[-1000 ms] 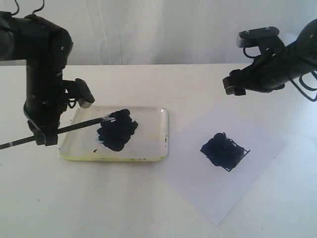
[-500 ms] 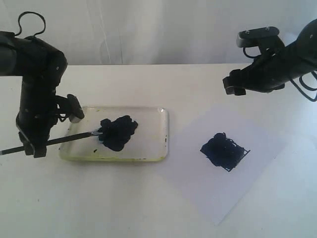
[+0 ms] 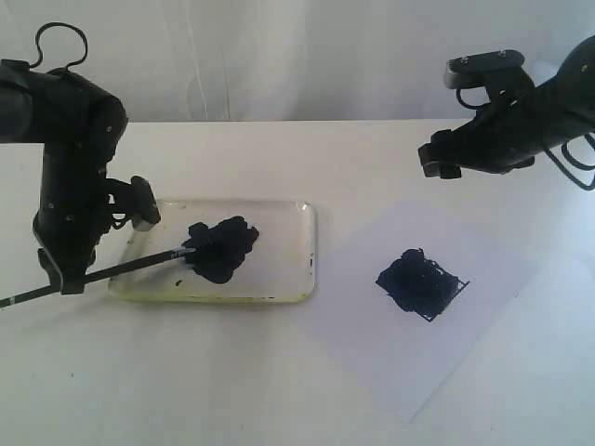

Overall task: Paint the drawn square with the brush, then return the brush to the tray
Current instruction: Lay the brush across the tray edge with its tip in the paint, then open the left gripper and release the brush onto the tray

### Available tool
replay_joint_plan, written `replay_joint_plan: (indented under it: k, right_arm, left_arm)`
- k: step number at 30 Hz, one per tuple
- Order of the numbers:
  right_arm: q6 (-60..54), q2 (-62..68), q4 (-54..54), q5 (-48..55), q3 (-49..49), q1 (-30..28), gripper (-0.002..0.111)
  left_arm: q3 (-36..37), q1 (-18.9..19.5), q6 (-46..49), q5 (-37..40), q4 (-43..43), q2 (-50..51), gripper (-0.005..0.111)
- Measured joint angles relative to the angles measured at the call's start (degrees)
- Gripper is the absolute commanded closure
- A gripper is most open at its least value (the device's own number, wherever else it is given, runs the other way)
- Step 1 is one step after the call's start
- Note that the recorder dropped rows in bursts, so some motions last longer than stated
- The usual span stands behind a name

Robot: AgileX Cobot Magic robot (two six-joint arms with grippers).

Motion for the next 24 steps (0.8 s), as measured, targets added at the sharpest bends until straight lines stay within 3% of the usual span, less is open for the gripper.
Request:
replay_joint_plan:
  k: [3,14,18,20,24]
  right_arm:
    - [0.0,0.0,0.0,0.0,0.0,0.0,0.039]
    - [0.0,-4.49,0.0,10.76,0.0,0.0,0.04]
    - [0.0,-5.58,0.0,17.25,0.0,0.0,0.04]
    - [0.0,-5.66,0.0,19.76,0.0,0.0,0.041]
    - [0.0,-5.66,-0.11,23.98,0.0,0.0,0.054]
  left_arm:
    - [0.0,0.0,-1.77,0.0,0.0,0.0,0.043]
    - [-1.51,0.0,-4.93,-0.57,5.47,0.0,0.045]
    - [-5.79,0.0,-7.52,0.65,2.59,0.0,0.062]
    - [-8.14,0.0,-8.28,0.92,-1.2,-0.41,0.077]
    - [-12.46,0.0,-11.38,1.02,-7.76,-2.39,0.106]
